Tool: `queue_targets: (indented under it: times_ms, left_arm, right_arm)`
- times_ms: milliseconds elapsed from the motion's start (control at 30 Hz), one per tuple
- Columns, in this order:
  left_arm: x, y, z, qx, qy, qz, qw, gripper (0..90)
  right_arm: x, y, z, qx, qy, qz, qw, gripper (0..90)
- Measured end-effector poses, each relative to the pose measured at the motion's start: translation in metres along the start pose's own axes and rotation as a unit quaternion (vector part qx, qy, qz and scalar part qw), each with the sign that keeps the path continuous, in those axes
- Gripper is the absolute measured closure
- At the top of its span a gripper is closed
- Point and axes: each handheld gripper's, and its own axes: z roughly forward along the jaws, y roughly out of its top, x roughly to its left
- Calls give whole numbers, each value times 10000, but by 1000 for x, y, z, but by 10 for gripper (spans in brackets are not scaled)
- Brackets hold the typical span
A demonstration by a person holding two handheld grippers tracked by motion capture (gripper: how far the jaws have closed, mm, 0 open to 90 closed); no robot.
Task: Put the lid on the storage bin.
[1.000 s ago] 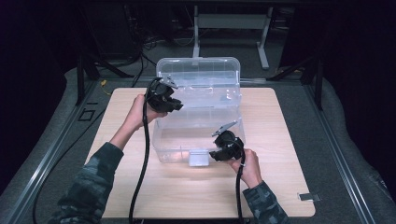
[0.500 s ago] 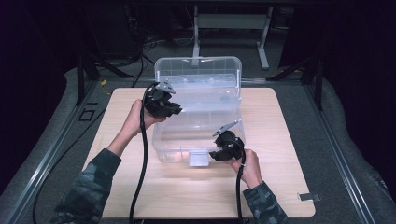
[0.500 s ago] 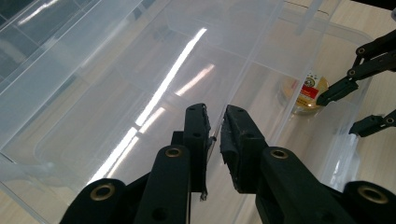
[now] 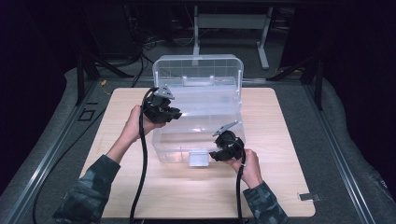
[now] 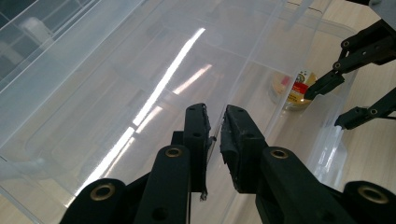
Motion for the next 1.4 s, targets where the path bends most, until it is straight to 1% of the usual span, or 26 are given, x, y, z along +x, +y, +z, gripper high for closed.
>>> queue_targets:
  times_ms: [100,300,500,567,733,1000,1067,1233,1300,1400]
  left_arm:
    - [-3,-2,0,-20,13,18,10000,791]
    - [-8,-7,0,-40,-27,22,10000,791]
    - [-13,-12,-1,-103,19,48,9999,788]
    - [-14,-14,-1,-136,11,9,9999,787]
    - [-18,-16,-1,-155,32,39,9999,786]
    - [-24,-20,0,-149,131,74,9998,784]
    - [-25,-21,0,-147,119,75,9998,784]
    - [-27,-23,0,-174,163,115,9996,783]
    - [-28,-24,0,-181,179,145,9996,783]
    - [-29,-25,0,-207,187,138,9995,783]
  right_arm:
    - [0,0,0,10,5,-3,10000,537]
    - [0,0,0,6,-6,-8,10000,535]
    - [1,0,-1,21,-46,-9,10000,530]
    - [2,0,-1,23,-80,-2,10000,527]
    - [2,0,-2,1,-84,-9,10000,527]
    - [3,0,-3,-14,-109,27,9999,528]
    - [3,-1,-4,-34,-101,49,9999,532]
    - [3,-1,-5,-36,-124,63,9999,532]
    - [2,-1,-6,-62,-94,77,9999,532]
    - [0,-3,-7,-66,-60,142,9999,528]
